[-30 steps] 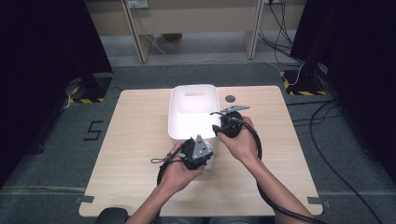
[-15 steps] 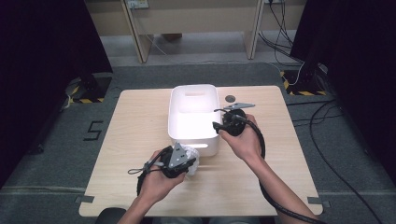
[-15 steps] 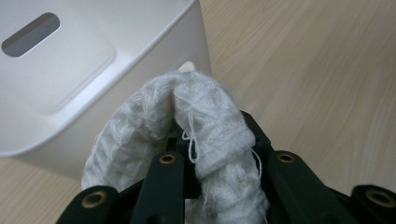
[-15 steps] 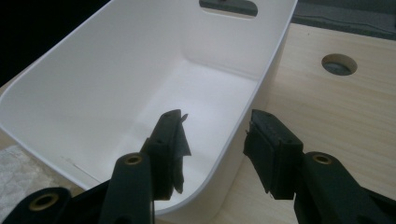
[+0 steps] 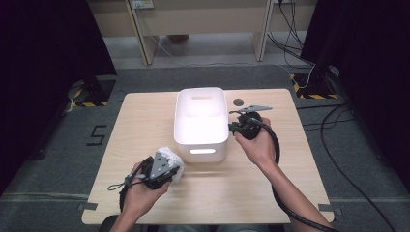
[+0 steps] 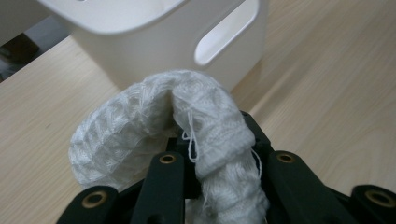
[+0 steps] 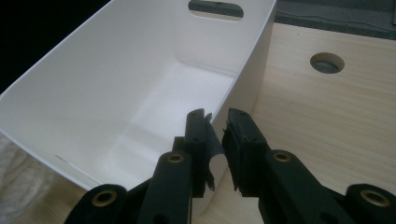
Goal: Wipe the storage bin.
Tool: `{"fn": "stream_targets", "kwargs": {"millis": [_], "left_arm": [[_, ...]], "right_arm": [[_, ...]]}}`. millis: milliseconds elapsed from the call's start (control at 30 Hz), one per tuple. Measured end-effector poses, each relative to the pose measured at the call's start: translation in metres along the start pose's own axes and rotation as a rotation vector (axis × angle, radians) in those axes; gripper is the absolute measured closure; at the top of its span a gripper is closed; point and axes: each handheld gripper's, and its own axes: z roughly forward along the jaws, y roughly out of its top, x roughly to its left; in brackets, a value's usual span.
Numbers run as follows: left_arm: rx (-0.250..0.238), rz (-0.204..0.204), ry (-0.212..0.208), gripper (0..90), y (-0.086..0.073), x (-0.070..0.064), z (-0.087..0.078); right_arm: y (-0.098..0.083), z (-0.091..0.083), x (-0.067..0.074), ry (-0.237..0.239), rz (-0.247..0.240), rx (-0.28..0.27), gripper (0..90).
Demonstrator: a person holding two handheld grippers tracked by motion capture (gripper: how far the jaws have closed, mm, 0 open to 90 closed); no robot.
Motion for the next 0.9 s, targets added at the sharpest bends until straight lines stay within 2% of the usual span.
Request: {"fn": "stream_targets", "kwargs": {"millis": [33,67,100,167,233,267,333,367,500,533,567,600,633,667,767,900], "left_arm": [[0.003,-0.009,0.008,74.4,-0.003,0.003,-0.001],[0.026,-0.022,0.042,74.4,-0.012,0.012,-0.004],[0.026,-0.022,0.042,74.4,-0.012,0.012,-0.004],[0.047,-0.031,0.076,74.4,-0.020,0.021,-0.005],[0.056,-0.058,0.094,74.3,-0.029,0.032,-0.005],[0.058,-0.068,0.116,74.3,-0.033,0.037,-0.003],[0.066,-0.098,0.136,74.0,-0.040,0.046,0.002],[0.053,-0.112,0.149,74.0,-0.043,0.050,0.005],[0.036,-0.166,0.188,73.3,-0.052,0.069,0.023],[0.045,-0.178,0.200,73.0,-0.055,0.075,0.031],[0.045,-0.178,0.200,72.8,-0.055,0.075,0.031],[0.051,-0.203,0.197,72.0,-0.058,0.082,0.040],[0.051,-0.203,0.197,71.3,-0.058,0.082,0.040],[0.062,-0.218,0.198,71.3,-0.061,0.086,0.049],[0.083,-0.237,0.194,69.9,-0.067,0.090,0.059],[0.077,-0.256,0.197,65.0,-0.074,0.095,0.070]], "right_arm": [[0.000,0.000,-0.001,-0.003,0.003,0.006,79.0],[-0.001,0.000,-0.003,-0.013,-0.003,0.009,78.9],[-0.001,0.000,-0.003,-0.013,-0.003,0.009,78.9],[-0.003,0.000,-0.005,-0.017,0.005,0.016,78.8],[-0.006,0.001,-0.008,-0.023,0.005,0.023,78.6],[-0.007,0.001,-0.010,-0.027,0.009,0.027,78.3],[-0.009,0.002,-0.013,-0.037,0.010,0.032,77.3],[-0.010,0.002,-0.014,-0.039,0.014,0.034,77.0],[-0.016,0.002,-0.020,-0.050,0.016,0.047,76.0],[-0.019,0.001,-0.023,-0.058,0.019,0.049,75.6],[-0.019,0.001,-0.023,-0.058,0.019,0.049,75.6],[-0.023,0.000,-0.028,-0.066,0.026,0.056,75.1],[-0.023,0.000,-0.028,-0.066,0.026,0.056,75.1],[-0.023,0.000,-0.029,-0.067,0.033,0.058,75.0],[-0.028,-0.002,-0.035,-0.077,0.037,0.060,74.3],[-0.035,-0.006,-0.044,-0.097,0.048,0.055,71.6]]}}
